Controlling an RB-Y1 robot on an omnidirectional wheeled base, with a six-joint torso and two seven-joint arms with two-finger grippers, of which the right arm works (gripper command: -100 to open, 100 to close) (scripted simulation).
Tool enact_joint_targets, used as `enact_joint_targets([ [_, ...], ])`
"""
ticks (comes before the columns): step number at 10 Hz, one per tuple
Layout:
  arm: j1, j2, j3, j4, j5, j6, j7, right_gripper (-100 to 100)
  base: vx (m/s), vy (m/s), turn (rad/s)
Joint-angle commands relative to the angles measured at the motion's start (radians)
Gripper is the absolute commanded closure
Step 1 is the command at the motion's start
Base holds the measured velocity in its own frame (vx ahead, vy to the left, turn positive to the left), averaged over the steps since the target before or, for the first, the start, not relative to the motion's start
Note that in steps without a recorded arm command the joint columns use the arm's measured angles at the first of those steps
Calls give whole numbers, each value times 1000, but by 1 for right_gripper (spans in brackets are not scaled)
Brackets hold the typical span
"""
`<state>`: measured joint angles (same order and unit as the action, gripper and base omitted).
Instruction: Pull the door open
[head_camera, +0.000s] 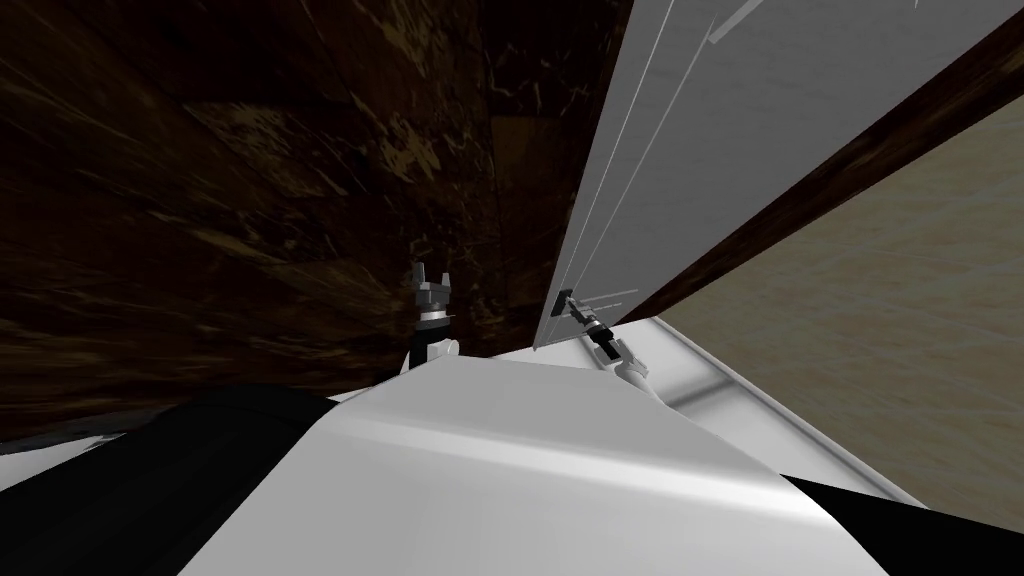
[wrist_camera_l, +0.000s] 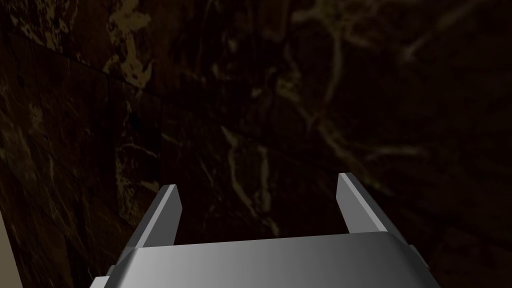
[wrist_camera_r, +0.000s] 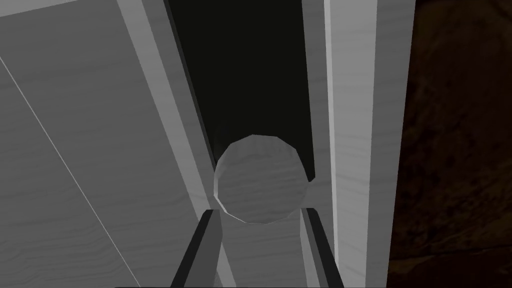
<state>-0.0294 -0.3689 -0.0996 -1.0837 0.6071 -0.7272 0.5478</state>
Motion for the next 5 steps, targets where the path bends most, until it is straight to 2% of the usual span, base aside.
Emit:
enact_joint_targets([
  [1, 0, 2, 1, -5, -34, 9, -34, 100, -94, -99, 160],
  [2, -1, 3, 2, -4, -53, 11, -51, 100, -80, -92, 165],
  [3, 20, -13, -7, -12, -16, 1, -5, -100, -133, -10, -82],
  [5, 38, -26, -13, -22, 4, -4, 21, -100, -145, 51, -120],
])
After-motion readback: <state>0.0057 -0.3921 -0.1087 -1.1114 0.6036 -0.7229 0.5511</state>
